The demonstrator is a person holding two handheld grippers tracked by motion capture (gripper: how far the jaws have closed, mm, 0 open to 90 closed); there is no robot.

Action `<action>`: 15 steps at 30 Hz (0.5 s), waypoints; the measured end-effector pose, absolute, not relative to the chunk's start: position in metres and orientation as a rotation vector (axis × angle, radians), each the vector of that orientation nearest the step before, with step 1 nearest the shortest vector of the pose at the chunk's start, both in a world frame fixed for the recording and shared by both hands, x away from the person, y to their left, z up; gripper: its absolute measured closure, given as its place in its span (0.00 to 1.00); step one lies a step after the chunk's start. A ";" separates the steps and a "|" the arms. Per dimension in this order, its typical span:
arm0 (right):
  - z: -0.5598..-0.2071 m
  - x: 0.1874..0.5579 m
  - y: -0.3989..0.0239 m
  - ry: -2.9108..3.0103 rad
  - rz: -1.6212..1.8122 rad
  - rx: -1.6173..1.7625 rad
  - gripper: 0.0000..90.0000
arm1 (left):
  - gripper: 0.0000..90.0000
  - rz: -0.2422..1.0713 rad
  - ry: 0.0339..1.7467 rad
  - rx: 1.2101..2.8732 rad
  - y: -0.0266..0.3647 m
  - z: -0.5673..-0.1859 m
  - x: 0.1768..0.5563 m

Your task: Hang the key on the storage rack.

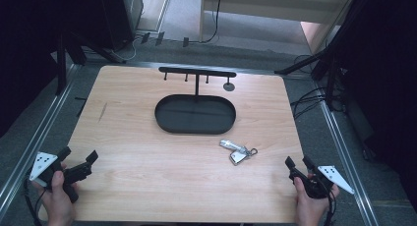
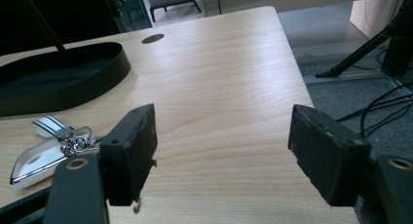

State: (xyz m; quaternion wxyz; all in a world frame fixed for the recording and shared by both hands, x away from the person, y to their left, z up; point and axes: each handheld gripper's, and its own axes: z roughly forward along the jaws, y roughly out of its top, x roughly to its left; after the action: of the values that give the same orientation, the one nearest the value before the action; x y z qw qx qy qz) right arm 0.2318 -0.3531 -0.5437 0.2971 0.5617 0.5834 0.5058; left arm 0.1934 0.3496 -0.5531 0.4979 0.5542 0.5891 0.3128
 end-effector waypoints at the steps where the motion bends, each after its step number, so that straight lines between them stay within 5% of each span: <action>1: -0.544 0.232 -0.353 1.551 1.345 1.493 0.31 | 0.00 0.757 1.426 1.342 0.350 -0.553 0.193; 15: -0.527 0.246 -0.319 1.746 1.119 1.286 0.40 | 0.00 0.763 1.424 1.347 0.349 -0.553 0.193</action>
State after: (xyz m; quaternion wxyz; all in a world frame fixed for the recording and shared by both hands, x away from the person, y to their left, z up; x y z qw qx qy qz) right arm 0.2461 -0.3189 -0.5268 0.3434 0.4947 0.6721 0.4308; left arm 0.1926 0.3487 -0.5530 0.4961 0.5562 0.5877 0.3149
